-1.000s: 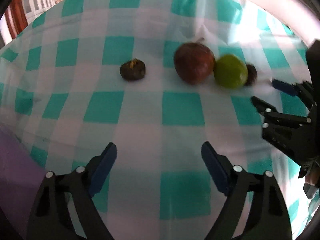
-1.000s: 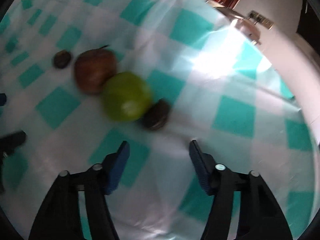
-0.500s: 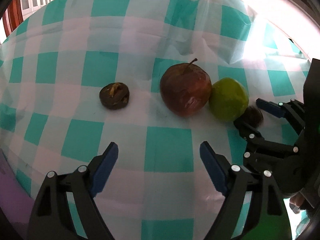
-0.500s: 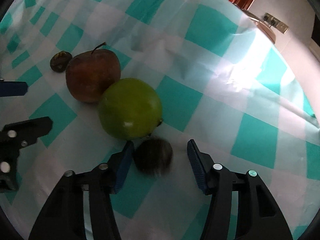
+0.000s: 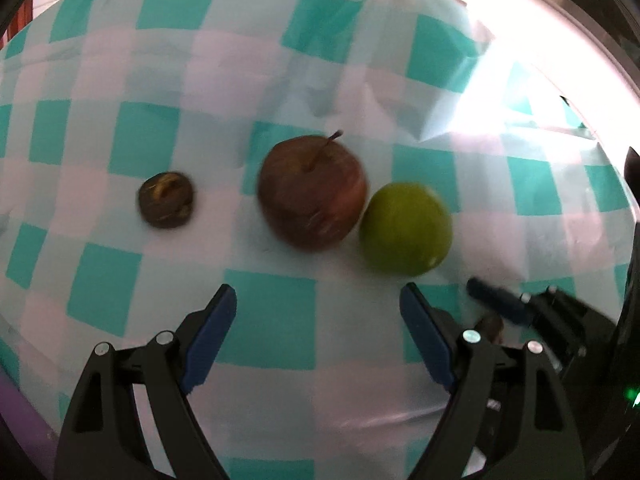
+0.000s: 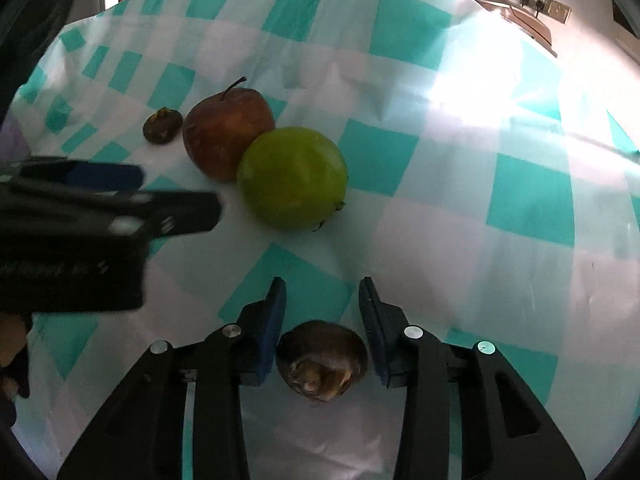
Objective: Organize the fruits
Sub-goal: 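Grasp the green apple with the left tool while the right grasps a dark date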
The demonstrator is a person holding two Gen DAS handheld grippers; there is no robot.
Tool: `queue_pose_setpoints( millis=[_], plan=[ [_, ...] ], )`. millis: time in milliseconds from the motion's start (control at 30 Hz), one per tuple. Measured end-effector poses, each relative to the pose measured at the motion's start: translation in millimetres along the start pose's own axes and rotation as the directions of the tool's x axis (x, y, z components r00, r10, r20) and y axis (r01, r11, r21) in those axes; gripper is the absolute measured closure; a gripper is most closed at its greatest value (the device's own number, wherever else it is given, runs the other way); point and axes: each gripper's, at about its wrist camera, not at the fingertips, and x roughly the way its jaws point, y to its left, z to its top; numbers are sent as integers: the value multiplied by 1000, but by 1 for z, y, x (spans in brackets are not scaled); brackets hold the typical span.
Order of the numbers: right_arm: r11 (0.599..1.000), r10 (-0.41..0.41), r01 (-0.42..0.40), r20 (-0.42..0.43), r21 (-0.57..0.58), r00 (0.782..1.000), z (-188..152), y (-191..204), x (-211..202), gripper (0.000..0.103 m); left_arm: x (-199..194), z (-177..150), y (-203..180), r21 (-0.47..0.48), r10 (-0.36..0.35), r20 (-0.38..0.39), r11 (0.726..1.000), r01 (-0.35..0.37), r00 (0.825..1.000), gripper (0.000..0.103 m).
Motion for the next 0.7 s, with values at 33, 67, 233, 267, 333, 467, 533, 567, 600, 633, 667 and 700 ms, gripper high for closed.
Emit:
queue_pose_setpoints(
  millis=[33,67,233,267,333,467,533,567,600,633,667,700],
  plan=[
    [1000,5,-5,0,3,1000,-1,-1,0,64,1,2,-3,-1,-11,2,1000,11,1000,19],
    [1000,9,-9,2,9,1000,-3,-5,0,64,3,5,-5,-1,-18,2,1000,18,1000,19],
    [998,27,-27,0,51,1000,-20,-3,-11,63,10,13,-23,21,-57,0,998,57,998,19],
    [998,30,-30,1,57,1000,-26,-3,-13,63,10,16,-29,23,-64,2,998,64,998,19],
    [997,38,-38,6,67,999,-32,-5,-16,63,12,21,-37,23,-68,6,997,68,998,19],
    [996,38,-38,6,86,999,-44,-19,-21,62,24,28,-53,7,-72,13,997,72,997,10],
    [994,38,-39,6,98,999,-50,-20,-24,59,30,29,-60,6,-60,21,998,60,998,10],
    [994,41,-41,4,102,999,-52,-21,-25,59,35,29,-64,-12,-46,21,999,46,999,10],
    [994,41,-41,2,104,999,-53,-22,-25,59,38,26,-64,-35,-45,15,998,46,999,10],
    [994,38,-38,1,103,999,-54,-22,-25,59,44,26,-66,-63,-42,5,997,42,999,10],
    [994,35,-35,1,105,999,-56,-23,-27,59,47,28,-69,-93,-12,20,996,14,1000,10],
    [993,37,-37,-1,110,999,-57,-25,-27,58,48,31,-70,-111,-1,32,994,5,1000,11]
  ],
)
